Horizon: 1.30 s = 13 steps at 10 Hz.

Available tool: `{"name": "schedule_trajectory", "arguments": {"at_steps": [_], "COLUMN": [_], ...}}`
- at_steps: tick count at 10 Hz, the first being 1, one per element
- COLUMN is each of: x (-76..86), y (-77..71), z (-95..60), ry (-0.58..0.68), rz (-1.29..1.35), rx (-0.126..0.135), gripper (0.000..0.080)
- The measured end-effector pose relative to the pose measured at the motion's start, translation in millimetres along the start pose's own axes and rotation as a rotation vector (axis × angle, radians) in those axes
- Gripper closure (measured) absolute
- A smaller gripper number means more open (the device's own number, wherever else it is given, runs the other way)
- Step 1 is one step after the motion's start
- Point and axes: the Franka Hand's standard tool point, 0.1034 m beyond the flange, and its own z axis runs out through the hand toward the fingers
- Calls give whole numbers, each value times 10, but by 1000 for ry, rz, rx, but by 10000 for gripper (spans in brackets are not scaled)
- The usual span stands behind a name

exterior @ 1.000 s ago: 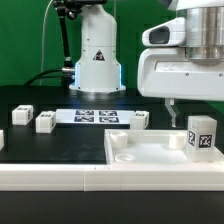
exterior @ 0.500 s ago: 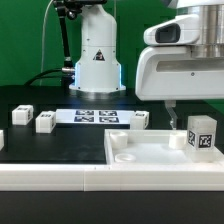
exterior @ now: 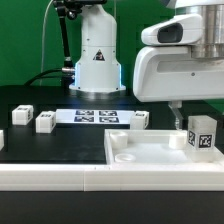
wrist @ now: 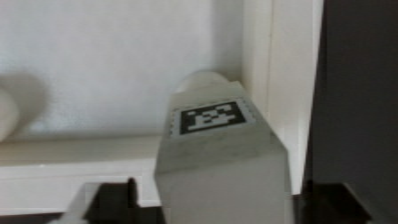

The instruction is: Assemble one leg

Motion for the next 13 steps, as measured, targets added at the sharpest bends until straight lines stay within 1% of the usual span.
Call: {"name": "schedule_trajectory", "arguments": {"at_steps": [1, 3, 5, 8, 11, 12, 13], "x": [0, 1, 3, -3, -22, -31, -39], "y": [1, 4, 33, 70, 81, 81, 72], "z": [0, 0, 2, -2, -2, 0, 1], "ry": [0, 0, 9, 16, 10, 2, -3], "rz": [15, 82, 313, 606, 897, 1024, 1143], "rx": [0, 4, 8, 30, 38, 45, 43], "gripper": [509, 509, 509, 509, 508, 508, 508]}}
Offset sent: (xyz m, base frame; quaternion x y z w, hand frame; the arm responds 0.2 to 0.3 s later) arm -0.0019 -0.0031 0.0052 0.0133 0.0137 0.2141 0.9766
